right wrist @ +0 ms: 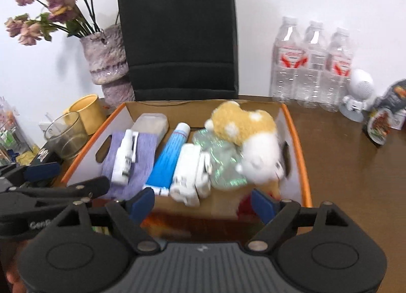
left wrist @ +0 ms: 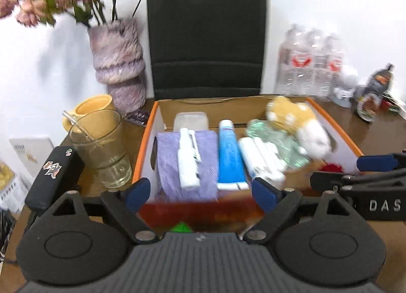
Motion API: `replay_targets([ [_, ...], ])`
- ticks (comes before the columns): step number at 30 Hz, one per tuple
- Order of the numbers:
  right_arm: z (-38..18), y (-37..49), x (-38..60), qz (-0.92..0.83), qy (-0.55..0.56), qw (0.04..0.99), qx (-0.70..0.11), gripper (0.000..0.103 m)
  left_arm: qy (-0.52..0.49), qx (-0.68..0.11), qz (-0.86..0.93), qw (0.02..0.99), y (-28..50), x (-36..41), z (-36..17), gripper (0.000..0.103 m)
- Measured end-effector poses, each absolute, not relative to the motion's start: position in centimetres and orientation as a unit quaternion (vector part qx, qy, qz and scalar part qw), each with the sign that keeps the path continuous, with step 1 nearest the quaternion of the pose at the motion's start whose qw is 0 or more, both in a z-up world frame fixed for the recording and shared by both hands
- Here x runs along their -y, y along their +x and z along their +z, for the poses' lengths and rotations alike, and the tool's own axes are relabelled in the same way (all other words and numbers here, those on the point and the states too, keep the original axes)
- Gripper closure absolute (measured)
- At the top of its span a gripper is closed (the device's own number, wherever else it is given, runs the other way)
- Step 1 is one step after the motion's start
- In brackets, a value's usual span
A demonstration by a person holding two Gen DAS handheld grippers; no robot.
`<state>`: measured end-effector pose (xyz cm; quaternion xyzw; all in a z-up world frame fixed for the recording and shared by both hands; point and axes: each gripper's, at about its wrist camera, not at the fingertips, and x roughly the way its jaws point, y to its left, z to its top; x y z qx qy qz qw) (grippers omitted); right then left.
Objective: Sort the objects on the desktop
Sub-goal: 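Withdraw both tools back over the remaining desk items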
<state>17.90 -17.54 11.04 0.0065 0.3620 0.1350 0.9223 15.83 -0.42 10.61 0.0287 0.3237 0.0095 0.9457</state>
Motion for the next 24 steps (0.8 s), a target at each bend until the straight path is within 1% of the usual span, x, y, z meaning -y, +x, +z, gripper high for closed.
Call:
replay_targets([
  [1,10.7,16.6,18.1,0.133,0.009,0.925,-0.355,0.018,0.03,-0.313,0.008,0.949,14.3,0.5,10.2,0.002],
  [2,10.2,15.2,18.6,0.13,0.012,0.928,-0.349,0.016,0.032,-0.303,0.007,0.952,12.7,0.6,9.8,0.001],
  [3,9.6,13.7,19.2,0.126,0.016,0.931,-0.343,0.016,0.034,-0.293,0.006,0.956,11.2,0.6,9.4,0.001],
  [5,7.8,10.6,19.8,0.119,0.012,0.932,-0.341,0.016,0.015,-0.307,-0.008,0.951,8.3,0.4,7.8,0.001],
  [9,4.3,5.8,19.8,0.107,-0.02,0.929,-0.353,0.016,0.016,-0.319,-0.067,0.945,3.5,1.0,4.3,0.001],
  [10,3.6,5.0,19.8,0.107,-0.028,0.929,-0.353,0.016,0.032,-0.32,-0.074,0.944,2.6,1.3,3.4,0.001],
  [13,2.3,3.3,20.1,0.108,-0.034,0.931,-0.347,0.016,0.066,-0.33,-0.068,0.939,1.1,2.0,2.0,0.0],
  [18,1.7,2.8,21.1,0.103,-0.006,0.935,-0.339,0.016,0.043,-0.34,-0.053,0.938,1.2,1.6,1.6,0.0],
  [21,1.5,2.5,21.1,0.106,-0.008,0.936,-0.337,0.013,0.03,-0.346,-0.039,0.937,1.6,1.1,1.4,0.0],
  [24,1.3,2.5,20.8,0.109,-0.016,0.935,-0.338,0.006,0.025,-0.347,-0.033,0.937,1.9,1.0,1.2,0.0],
])
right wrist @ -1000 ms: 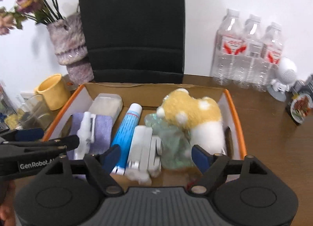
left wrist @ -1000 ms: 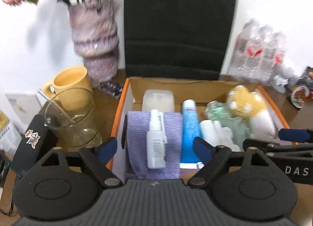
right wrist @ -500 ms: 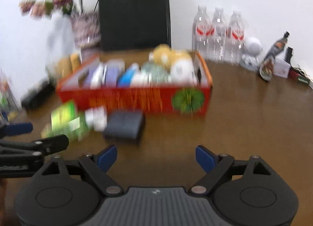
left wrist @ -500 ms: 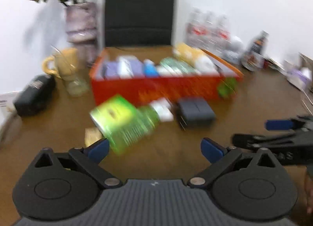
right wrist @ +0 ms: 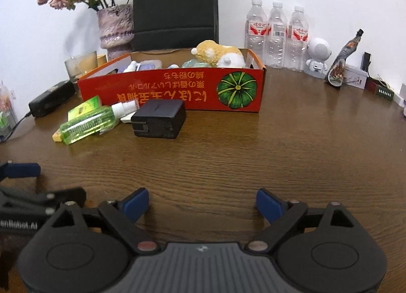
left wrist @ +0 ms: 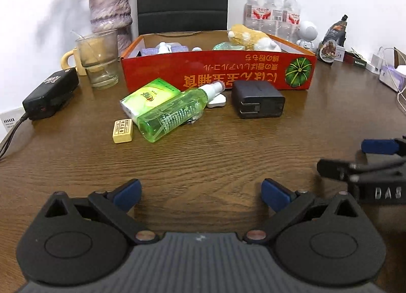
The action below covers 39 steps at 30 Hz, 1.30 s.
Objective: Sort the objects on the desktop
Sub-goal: 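Withdraw both tools back over the remaining desk items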
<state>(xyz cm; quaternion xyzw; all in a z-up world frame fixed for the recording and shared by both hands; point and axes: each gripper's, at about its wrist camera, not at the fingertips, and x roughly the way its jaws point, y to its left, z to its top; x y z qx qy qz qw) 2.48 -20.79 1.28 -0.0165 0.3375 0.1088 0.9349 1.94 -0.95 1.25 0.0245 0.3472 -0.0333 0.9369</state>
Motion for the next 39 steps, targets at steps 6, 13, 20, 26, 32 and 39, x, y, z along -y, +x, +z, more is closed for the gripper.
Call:
replay_targets([
  [6,1.13,2.45,20.89,0.107,-0.014,0.934,-0.339,0.002,0.02,-0.345,-0.04,0.938,1.83,0.97,1.08,0.0],
  [13,1.07,2.44,20.74,0.104,-0.02,0.934,-0.342,0.0,0.021,-0.345,-0.04,0.937,1.85,1.11,1.09,0.0],
  [20,1.04,2.43,20.59,0.101,-0.026,0.933,-0.344,0.0,0.022,-0.345,-0.04,0.937,1.86,1.16,1.11,0.0],
  [26,1.09,2.44,20.68,0.102,-0.026,0.933,-0.344,0.0,0.021,-0.345,-0.04,0.937,1.88,1.06,1.11,0.0],
  [32,1.05,2.43,20.65,0.102,-0.026,0.933,-0.343,0.0,0.021,-0.345,-0.04,0.937,1.88,1.05,1.1,0.0],
  [39,1.06,2.39,20.65,0.102,-0.026,0.933,-0.343,0.0,0.021,-0.345,-0.04,0.937,1.9,1.06,1.08,0.0],
])
